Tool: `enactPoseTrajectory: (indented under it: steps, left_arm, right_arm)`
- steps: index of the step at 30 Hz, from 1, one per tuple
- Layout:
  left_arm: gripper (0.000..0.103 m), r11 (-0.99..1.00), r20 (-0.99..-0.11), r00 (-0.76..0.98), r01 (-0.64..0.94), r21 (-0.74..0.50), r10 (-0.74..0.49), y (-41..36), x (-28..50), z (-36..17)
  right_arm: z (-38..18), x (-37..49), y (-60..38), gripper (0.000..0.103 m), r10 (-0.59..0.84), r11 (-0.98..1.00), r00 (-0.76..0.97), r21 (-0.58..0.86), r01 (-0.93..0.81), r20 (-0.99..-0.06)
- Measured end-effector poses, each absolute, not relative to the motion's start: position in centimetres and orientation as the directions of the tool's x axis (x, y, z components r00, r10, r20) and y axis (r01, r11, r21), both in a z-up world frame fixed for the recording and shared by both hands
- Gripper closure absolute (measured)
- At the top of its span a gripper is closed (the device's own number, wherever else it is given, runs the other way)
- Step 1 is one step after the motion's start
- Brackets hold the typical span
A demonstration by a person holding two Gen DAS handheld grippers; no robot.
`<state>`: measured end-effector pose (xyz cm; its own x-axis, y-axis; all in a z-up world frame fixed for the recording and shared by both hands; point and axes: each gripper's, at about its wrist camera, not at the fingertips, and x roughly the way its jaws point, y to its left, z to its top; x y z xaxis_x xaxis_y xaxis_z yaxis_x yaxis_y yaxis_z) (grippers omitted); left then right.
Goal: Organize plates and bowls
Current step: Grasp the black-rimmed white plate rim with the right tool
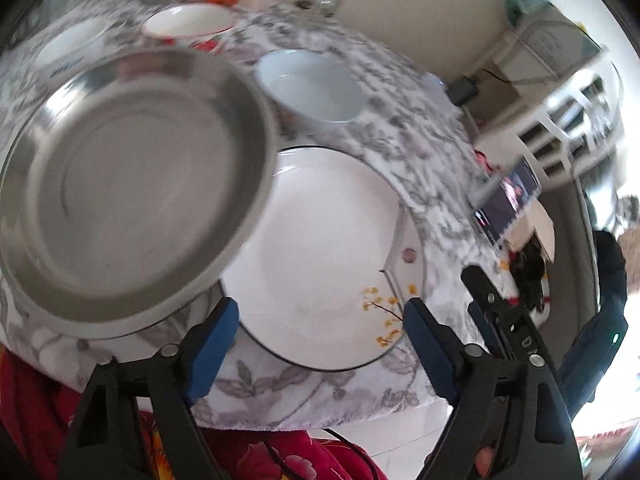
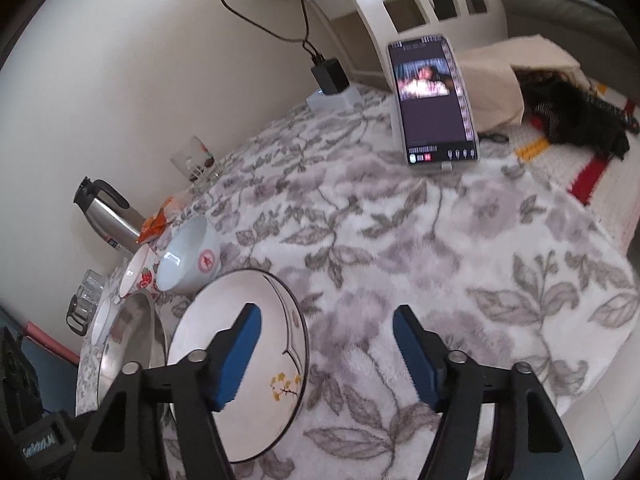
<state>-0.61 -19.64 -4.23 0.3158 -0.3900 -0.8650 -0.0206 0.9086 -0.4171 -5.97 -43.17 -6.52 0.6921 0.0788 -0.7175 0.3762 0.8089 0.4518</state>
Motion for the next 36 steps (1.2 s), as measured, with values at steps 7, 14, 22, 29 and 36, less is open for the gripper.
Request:
enactPoseTrajectory:
  steps: [7, 14, 22, 29, 36]
  left_arm:
    - [0.035, 0.899, -0.884, 0.283, -0.13, -0.419, -0.371, -18.3, -0.5, -5.9]
    - [0.049, 0.903, -0.905, 0.238, -0.165, -0.396, -0.353, -17.7, -0.1, -7.4]
    - [0.071, 0.884, -0.908, 0.2, -0.227, -0.409, -0.369, -16.9, 0.2, -9.2]
    - [0.084, 0.874, -0.899, 0.219, -0.234, -0.426, -0.38, -16.9, 0.4, -9.4]
    - [0.088, 0.88, -0.906, 0.217, -0.238, -0.411, -0.364, -17.0, 0.8, -10.0]
  right_arm:
    - [-7.9, -5.5, -43.0, 0.05, 0.135, 0.797, 0.675, 0.485, 0.361, -0.726]
    - [-9.0, -4.5, -42.3, 0.065, 0.191, 0.799, 0.652, 0.502, 0.331, -0.734]
    - [-10.9, -3.1, -42.2, 0.082, 0.247, 0.783, 0.621, 0.531, 0.325, -0.744]
    - [-11.4, -2.0, -41.8, 0.088, 0.269, 0.794, 0.618, 0.534, 0.293, -0.739]
    - [-11.7, -0.3, -41.6, 0.088, 0.293, 0.802, 0.615, 0.538, 0.259, -0.732]
